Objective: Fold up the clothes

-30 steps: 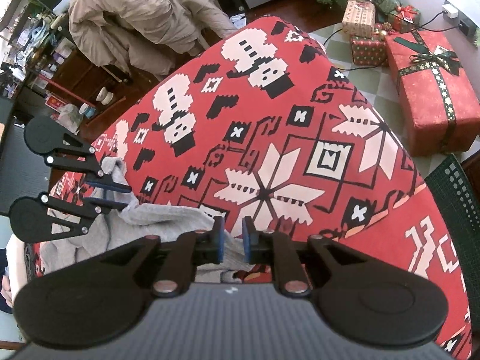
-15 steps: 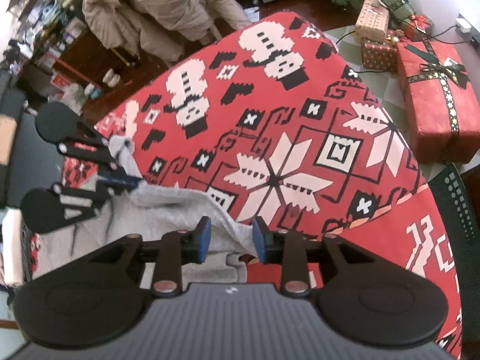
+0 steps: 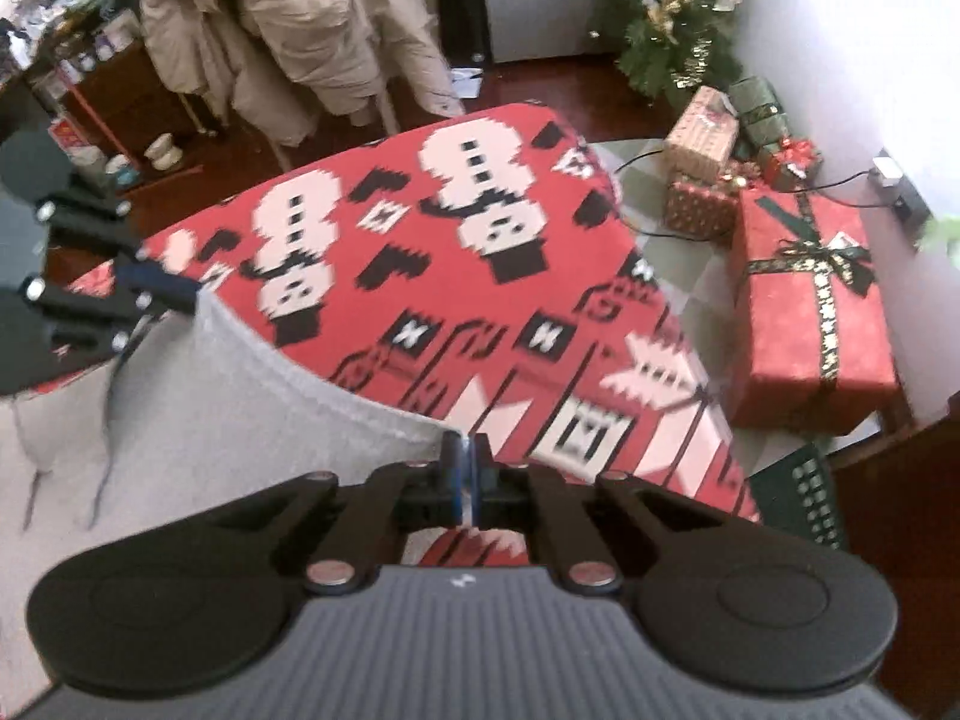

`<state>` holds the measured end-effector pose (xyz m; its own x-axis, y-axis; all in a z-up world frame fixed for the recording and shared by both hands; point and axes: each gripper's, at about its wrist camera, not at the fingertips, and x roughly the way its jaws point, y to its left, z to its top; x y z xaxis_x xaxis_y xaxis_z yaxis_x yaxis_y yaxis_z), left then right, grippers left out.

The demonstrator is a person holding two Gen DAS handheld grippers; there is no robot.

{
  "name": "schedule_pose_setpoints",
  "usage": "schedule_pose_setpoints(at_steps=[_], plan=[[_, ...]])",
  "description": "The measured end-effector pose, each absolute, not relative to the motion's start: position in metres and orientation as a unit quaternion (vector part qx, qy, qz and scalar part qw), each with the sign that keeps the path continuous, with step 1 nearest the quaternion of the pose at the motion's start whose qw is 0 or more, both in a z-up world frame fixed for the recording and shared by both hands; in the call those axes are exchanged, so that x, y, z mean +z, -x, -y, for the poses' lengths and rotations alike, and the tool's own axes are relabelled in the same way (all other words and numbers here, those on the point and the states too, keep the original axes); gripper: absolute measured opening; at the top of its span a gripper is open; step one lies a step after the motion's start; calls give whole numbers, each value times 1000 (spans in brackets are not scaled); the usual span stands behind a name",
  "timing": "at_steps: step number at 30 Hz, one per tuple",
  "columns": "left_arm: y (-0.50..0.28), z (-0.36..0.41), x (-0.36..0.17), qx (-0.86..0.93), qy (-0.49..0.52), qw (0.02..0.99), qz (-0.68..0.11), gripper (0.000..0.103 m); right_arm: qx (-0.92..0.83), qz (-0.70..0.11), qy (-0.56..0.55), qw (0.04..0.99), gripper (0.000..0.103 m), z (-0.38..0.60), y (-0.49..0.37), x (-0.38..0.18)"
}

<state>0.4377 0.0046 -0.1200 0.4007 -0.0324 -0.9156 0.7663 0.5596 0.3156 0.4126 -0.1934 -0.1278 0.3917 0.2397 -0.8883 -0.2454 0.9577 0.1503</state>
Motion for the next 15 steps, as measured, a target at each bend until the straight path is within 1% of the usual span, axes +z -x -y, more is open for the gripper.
schedule_pose_setpoints(at_steps=[4,5,6,7,9,12,14,15], plan=[[-437,-2,-131,-243,-398,745,-476,3,132,-554,-5,822,4,195,-425,-143],[-437,-2,-131,-238,-396,750,-474,8,135,-549,-8,825,4,195,-425,-143],[-437,-3,-130,-234,-387,756,-473,11,137,-545,-11,827,7,195,-424,-144],[-438,-4,-128,-230,-379,762,-471,12,135,-540,-19,830,15,199,-424,-143],[-437,-7,-123,-220,-363,775,-468,26,116,-528,-29,841,24,206,-419,-139],[-431,-10,-112,-207,-340,791,-465,26,99,-527,-66,842,25,227,-404,-127],[-423,-8,-104,-201,-328,802,-456,27,107,-543,-83,829,25,231,-389,-124],[-417,-6,-100,-198,-325,808,-450,31,111,-551,-91,822,25,232,-381,-122]])
